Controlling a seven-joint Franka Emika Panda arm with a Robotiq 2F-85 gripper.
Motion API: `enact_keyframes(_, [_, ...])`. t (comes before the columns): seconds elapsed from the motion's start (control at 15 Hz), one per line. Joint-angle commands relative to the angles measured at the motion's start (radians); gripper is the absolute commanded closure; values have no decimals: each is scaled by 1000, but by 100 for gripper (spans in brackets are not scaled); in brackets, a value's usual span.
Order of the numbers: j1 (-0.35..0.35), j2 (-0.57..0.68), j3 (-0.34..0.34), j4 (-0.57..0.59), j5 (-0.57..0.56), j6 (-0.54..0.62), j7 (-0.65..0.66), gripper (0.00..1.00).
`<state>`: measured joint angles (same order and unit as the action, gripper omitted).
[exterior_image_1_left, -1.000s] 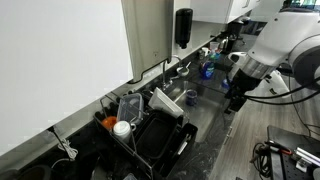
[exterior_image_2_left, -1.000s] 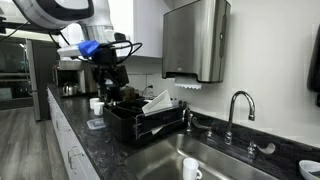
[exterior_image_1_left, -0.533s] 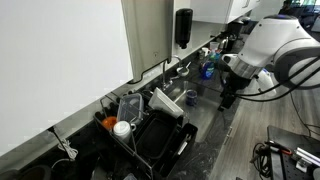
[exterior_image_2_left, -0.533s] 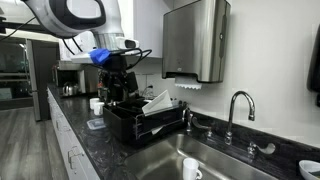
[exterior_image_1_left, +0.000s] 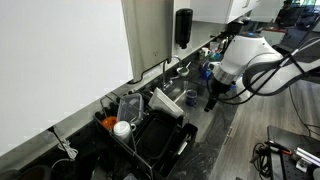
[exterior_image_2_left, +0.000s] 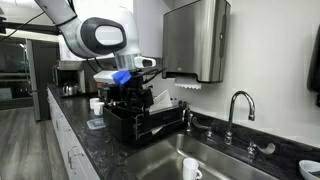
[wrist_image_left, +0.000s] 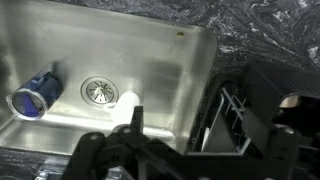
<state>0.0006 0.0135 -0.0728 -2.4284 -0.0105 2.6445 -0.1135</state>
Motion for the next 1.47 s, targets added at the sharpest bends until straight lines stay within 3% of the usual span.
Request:
enact_keyframes(0.0, [-24, 123, 12, 92, 39, 23, -30, 0])
enact_keyframes(0.07, [-17, 59, 15, 38, 6, 10, 3, 0])
enact_keyframes(0.47, [-17, 69, 19, 48, 7, 11, 4, 0])
enact_keyframes(1.0, [-65, 253, 12, 211, 82, -9, -2, 0])
enact_keyframes(1.4, [-122, 412, 41, 367, 107, -12, -80, 0])
